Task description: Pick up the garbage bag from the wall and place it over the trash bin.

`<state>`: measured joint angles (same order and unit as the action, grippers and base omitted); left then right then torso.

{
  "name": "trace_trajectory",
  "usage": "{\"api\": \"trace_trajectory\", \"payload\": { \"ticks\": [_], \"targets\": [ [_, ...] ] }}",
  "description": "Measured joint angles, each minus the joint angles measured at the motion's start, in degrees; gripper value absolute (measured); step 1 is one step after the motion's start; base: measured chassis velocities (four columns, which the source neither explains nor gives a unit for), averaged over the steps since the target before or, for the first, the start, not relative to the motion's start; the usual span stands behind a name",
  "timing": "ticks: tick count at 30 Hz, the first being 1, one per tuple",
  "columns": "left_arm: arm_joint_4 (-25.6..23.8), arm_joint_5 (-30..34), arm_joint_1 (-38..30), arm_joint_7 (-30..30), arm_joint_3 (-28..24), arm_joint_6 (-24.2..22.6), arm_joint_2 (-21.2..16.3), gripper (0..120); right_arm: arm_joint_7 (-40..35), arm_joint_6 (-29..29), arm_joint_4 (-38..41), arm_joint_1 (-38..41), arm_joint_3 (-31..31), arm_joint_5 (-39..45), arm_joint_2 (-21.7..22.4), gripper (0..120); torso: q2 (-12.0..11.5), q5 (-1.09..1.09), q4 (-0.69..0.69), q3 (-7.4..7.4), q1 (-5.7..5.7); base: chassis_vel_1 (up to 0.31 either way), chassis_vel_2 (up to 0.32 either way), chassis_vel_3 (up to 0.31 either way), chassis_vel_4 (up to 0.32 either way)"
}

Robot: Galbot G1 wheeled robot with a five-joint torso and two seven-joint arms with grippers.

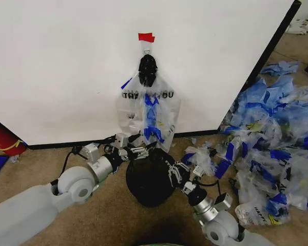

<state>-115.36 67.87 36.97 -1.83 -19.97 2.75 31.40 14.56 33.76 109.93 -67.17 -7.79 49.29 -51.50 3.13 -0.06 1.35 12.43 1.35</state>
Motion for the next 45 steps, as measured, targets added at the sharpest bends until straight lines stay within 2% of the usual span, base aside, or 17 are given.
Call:
{"api": "trace_trajectory", "payload": {
  "ticks": [5,11,12,15,17,19,22,26,38,42,44,45],
  "targets": [
    [0.54,0.06,-1.48,-0.52,-1.20,0.20,0.53,90,0.01,0.10,-0.21,-0.05,0.08,-0.04,-0.44,0,0.00,0.00,0.00,0.00,0.00,0.000,0.000,0.000,0.000],
    [1.47,0.08,-3.23,-0.91,-2.87,0.45,1.48,64,0.05,0.38,-0.46,-0.27,0.45,-0.31,-0.69,0,0.00,-0.01,-0.01,0.00,0.00,0.000,0.000,0.000,0.000],
    [1.47,0.08,-3.23,-0.91,-2.87,0.45,1.48,64,0.05,0.38,-0.46,-0.27,0.45,-0.31,-0.69,0,0.00,-0.01,-0.01,0.00,0.00,0.000,0.000,0.000,0.000],
    [1.90,0.17,-4.04,-1.05,-3.54,0.59,1.87,53,0.07,0.52,-0.52,-0.35,0.66,-0.35,-0.68,0,0.00,0.00,0.00,0.00,0.00,0.000,0.000,0.000,0.000],
    [2.32,0.30,-4.92,-1.23,-4.15,0.61,2.22,41,0.10,0.61,-0.53,-0.44,0.80,-0.36,-0.66,0,0.00,0.00,0.00,0.00,0.00,0.000,0.000,0.000,0.000],
    [2.41,0.34,-5.09,-1.26,-4.29,0.62,2.31,39,0.11,0.64,-0.53,-0.46,0.84,-0.37,-0.66,0,0.00,0.00,0.00,0.00,0.00,0.000,0.000,0.000,0.000],
    [2.66,0.39,-5.27,-1.28,-4.52,0.63,2.54,27,0.11,0.71,-0.53,-0.49,1.04,-0.46,-0.66,0,0.00,-0.01,0.00,0.00,0.00,0.000,0.000,0.000,0.000],
    [2.79,0.36,-4.95,-1.28,-4.54,0.77,2.60,9,0.11,0.74,-0.53,-0.56,1.13,-0.60,-0.77,0,0.00,0.00,0.00,0.00,0.00,0.000,0.000,0.000,0.000],
    [2.06,0.09,-2.88,-1.89,-2.11,1.05,2.64,0,-0.07,1.12,-0.62,-1.11,1.46,-0.98,-1.21,0,0.00,-0.01,0.00,0.00,0.00,0.000,0.000,0.000,0.000],
    [0.42,0.03,-0.45,-2.43,1.55,1.04,1.91,0,-0.10,1.23,-0.41,-1.29,1.79,-0.87,-1.18,0,0.00,-0.01,0.01,0.00,0.00,0.000,0.000,0.000,0.000],
    [-0.91,-0.09,2.29,-2.66,5.66,0.96,1.21,0,-0.14,1.25,-0.24,-1.25,1.87,-0.67,-1.17,0,0.00,-0.01,0.01,0.00,0.00,0.000,0.000,0.000,0.000],
    [-2.43,-0.21,5.74,-2.71,10.15,0.75,0.35,0,-0.16,1.25,-0.06,-1.22,1.89,-0.53,-1.15,0,0.00,0.00,0.00,0.00,0.00,0.000,0.000,0.000,0.000]
  ]
}}
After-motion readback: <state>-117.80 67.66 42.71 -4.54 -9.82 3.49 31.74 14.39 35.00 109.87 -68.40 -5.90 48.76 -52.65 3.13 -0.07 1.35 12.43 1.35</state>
